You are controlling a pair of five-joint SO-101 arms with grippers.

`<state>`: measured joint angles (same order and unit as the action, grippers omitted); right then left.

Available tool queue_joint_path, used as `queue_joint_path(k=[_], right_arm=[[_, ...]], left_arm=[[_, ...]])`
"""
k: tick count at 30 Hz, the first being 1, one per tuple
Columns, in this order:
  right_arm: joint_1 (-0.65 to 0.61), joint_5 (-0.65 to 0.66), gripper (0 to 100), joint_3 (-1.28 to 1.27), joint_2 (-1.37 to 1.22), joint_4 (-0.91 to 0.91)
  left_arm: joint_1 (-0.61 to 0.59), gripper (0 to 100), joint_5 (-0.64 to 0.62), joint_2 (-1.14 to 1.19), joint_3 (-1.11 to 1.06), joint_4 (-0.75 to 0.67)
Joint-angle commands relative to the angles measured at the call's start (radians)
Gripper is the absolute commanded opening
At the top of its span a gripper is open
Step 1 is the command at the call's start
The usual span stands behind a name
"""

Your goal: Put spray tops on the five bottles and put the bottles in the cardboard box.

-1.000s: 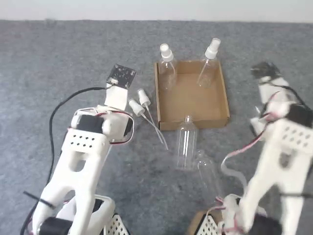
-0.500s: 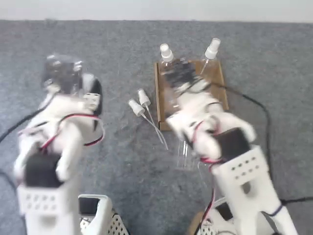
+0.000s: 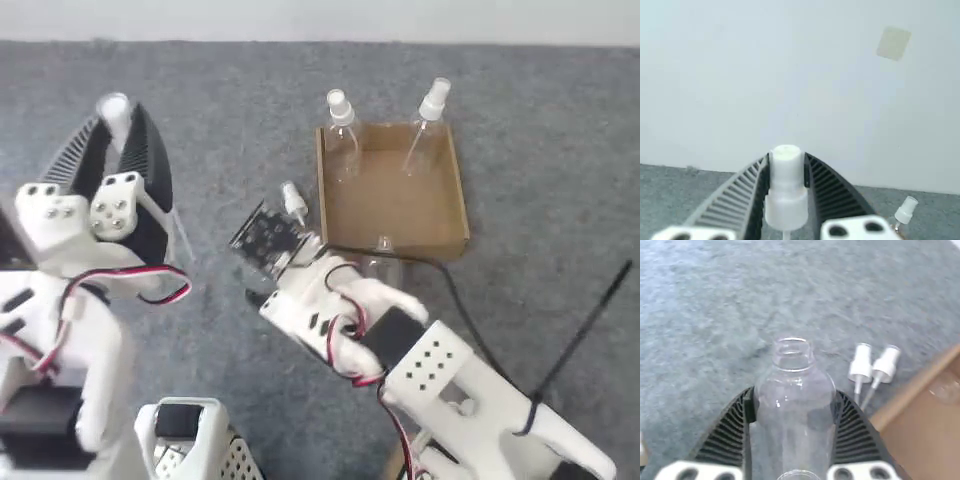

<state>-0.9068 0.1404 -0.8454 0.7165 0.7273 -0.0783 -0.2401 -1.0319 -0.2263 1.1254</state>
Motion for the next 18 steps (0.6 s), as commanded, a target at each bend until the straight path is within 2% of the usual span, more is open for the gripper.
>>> queue_joint_path(k=[1, 5, 9, 12, 18], right_arm=[[-0.024, -0.02, 0.7, 0.011, 0.053, -0.031], [-0.024, -0.021, 0.6, 0.003, 0.053, -0.047], [-0.024, -0.021, 0.6, 0.003, 0.053, -0.038], [-0.024, -0.049, 0.6, 0.003, 0.053, -0.039], [-0.019, -0.081, 0.6, 0.002, 0.053, -0.036]], left_arm=[[0.054, 1, -0.02, -0.002, -0.073, -0.072], [0.11, 1, -0.02, 0.0, -0.15, -0.157], [0.115, 1, -0.038, 0.0, -0.208, -0.206], [0.118, 1, -0.084, 0.0, -0.255, -0.226], [0.12, 1, -0.091, -0.005, -0.343, -0.222]])
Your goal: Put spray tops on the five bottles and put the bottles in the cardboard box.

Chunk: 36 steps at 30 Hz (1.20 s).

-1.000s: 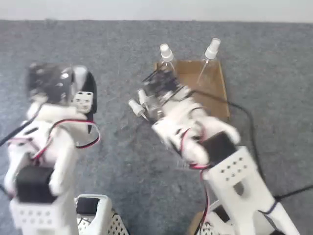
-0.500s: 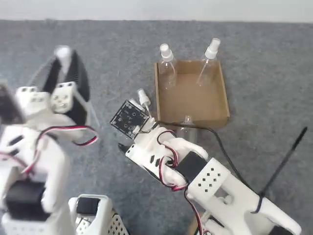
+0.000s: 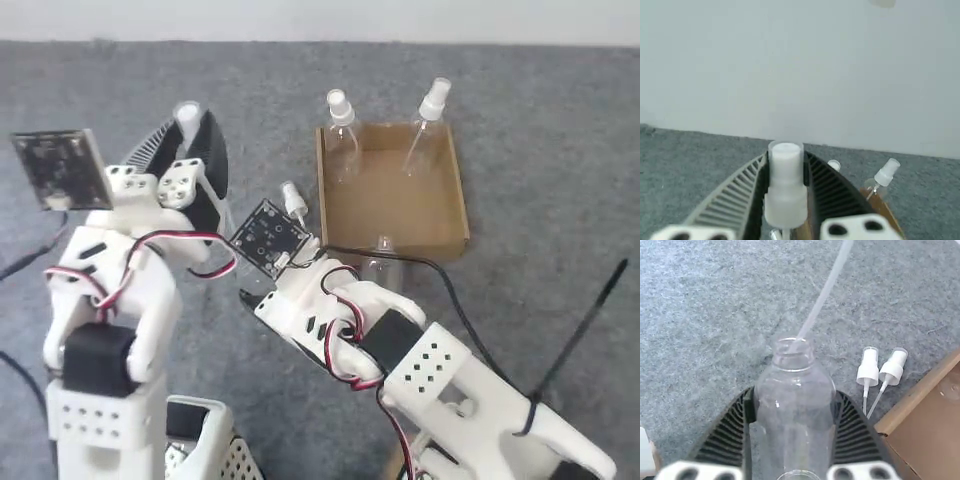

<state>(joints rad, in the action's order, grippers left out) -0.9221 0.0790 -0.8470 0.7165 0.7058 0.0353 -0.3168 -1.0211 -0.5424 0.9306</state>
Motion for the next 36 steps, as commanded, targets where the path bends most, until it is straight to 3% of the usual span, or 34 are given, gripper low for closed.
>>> queue_joint_path(k=[1, 9, 12, 22, 28, 36], right_arm=[[-0.004, -0.02, 0.6, 0.003, 0.053, -0.015], [-0.004, -0.015, 0.7, -0.084, 0.062, -0.022], [-0.002, -0.015, 0.7, -0.133, 0.09, -0.077], [0.044, -0.021, 0.6, -0.442, 0.134, -0.688], [0.048, -0.144, 0.6, -0.454, 0.14, -0.713], [0.05, -0.15, 0.6, -0.457, 0.14, -0.713]], left_arm=[[0.006, 1, -0.014, -0.017, -0.036, -0.025], [0.006, 1, -0.008, -0.018, -0.048, 0.06], [-0.002, 1, 0.072, -0.018, -0.036, 0.135], [0.014, 1, 0.117, -0.018, -0.019, 0.19], [0.106, 1, 0.141, -0.015, -0.056, 0.224], [0.127, 4, 0.141, -0.017, -0.077, 0.192]])
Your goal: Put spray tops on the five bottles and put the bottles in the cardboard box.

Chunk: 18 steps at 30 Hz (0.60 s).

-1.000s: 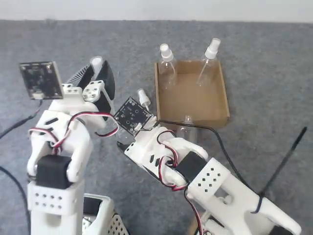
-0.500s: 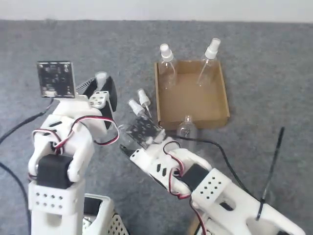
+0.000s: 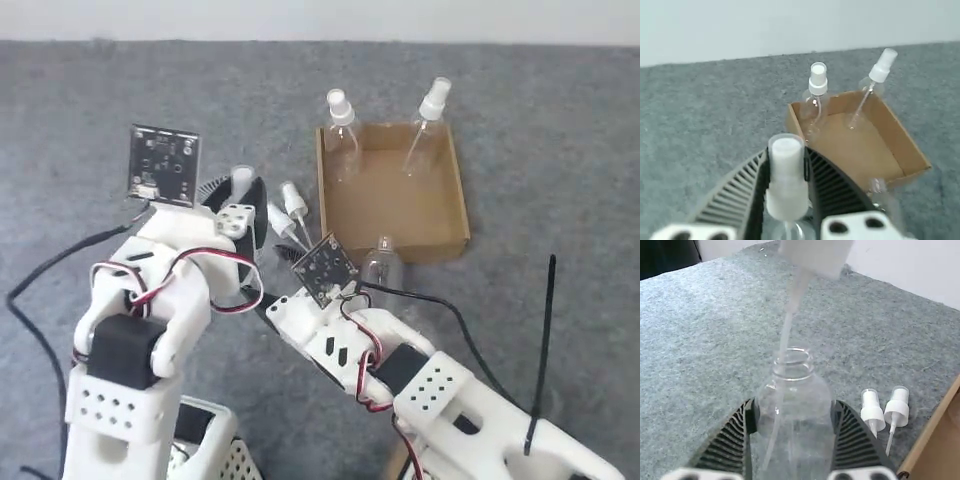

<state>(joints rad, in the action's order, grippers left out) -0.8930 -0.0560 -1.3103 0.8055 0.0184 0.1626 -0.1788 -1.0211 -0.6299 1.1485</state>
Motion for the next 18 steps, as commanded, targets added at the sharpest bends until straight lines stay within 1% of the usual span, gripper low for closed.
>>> queue_joint_path(k=[1, 3, 5, 8, 11, 16, 18], right_arm=[[0.021, -0.015, 0.6, 0.006, 0.051, -0.025], [0.021, -0.015, 0.6, 0.006, 0.051, -0.025], [0.021, -0.015, 0.6, 0.006, 0.051, -0.025], [0.021, -0.015, 0.6, 0.005, 0.051, -0.025], [0.021, -0.015, 0.6, 0.005, 0.051, -0.024], [0.022, -0.015, 0.6, 0.005, 0.051, -0.022], [0.022, -0.015, 0.6, 0.005, 0.051, -0.022]], left_arm=[[0.0, 7, 0.003, -0.017, 0.012, -0.026], [0.0, 13, 0.005, -0.017, 0.021, -0.021], [0.0, 16, 0.005, -0.017, 0.039, -0.02], [0.0, 15, 0.009, -0.017, 0.073, -0.02], [-0.003, 15, 0.052, -0.017, 0.096, -0.02], [-0.132, 15, 0.06, -0.009, 0.077, -0.028], [-0.178, 12, 0.063, -0.009, 0.062, -0.029]])
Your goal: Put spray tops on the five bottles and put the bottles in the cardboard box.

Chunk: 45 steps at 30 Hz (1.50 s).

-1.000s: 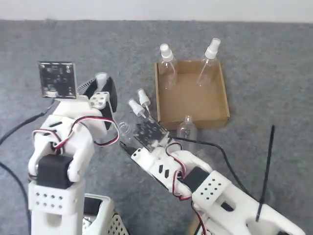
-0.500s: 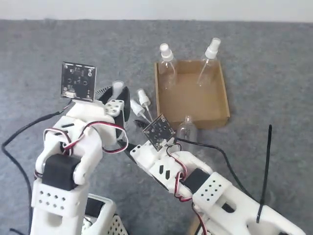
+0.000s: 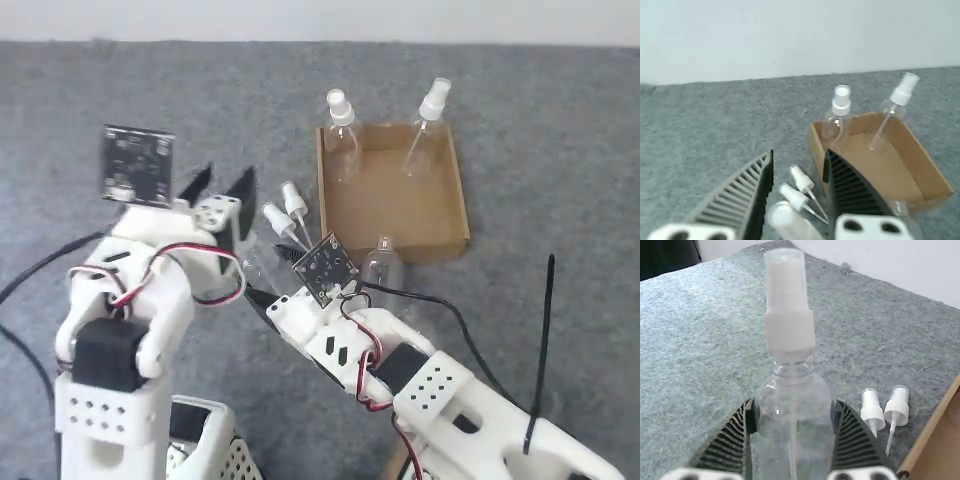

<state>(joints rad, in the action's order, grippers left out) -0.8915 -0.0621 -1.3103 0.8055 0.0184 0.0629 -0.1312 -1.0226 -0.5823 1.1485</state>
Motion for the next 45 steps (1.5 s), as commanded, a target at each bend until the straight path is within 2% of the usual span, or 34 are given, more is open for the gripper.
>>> queue_joint_path(k=[1, 4, 8, 17, 23, 28, 32, 34, 36, 39, 42, 45], right_arm=[[0.021, -0.009, 0.6, 0.005, 0.051, -0.022], [0.021, -0.009, 0.6, 0.005, 0.051, -0.021], [0.021, -0.009, 0.6, 0.005, 0.051, -0.019], [0.021, -0.009, 0.6, 0.005, 0.051, -0.018], [0.021, -0.009, 0.6, 0.005, 0.051, -0.018], [0.021, -0.009, 0.6, 0.005, 0.051, -0.018], [0.021, -0.009, 0.6, 0.005, 0.051, -0.016], [0.021, -0.009, 0.6, 0.006, 0.051, -0.016], [0.033, -0.009, 0.6, 0.009, 0.053, -0.016], [0.082, -0.011, 0.6, 0.023, 0.053, -0.008], [0.143, -0.014, 0.6, 0.087, 0.053, 0.091], [0.189, -0.015, 0.6, 0.18, 0.053, 0.216]], left_arm=[[-0.1, 10, 0.018, -0.008, 0.005, -0.043], [-0.13, 7, 0.051, -0.008, -0.053, -0.098], [-0.106, 7, 0.077, -0.008, -0.151, -0.133], [0.034, 6, 0.12, -0.015, -0.205, -0.08], [0.044, 6, 0.127, -0.017, -0.197, -0.052], [-0.038, 7, 0.141, -0.017, -0.039, -0.029], [-0.144, 7, 0.147, -0.021, 0.13, 0.08], [-0.169, 7, 0.147, -0.048, 0.142, 0.129], [-0.169, 7, 0.147, -0.101, 0.081, 0.132], [-0.17, 7, 0.146, -0.207, -0.099, 0.025], [-0.167, 7, 0.081, -0.324, -0.285, -0.077], [-0.14, 13, 0.069, -0.425, -0.42, -0.135]])
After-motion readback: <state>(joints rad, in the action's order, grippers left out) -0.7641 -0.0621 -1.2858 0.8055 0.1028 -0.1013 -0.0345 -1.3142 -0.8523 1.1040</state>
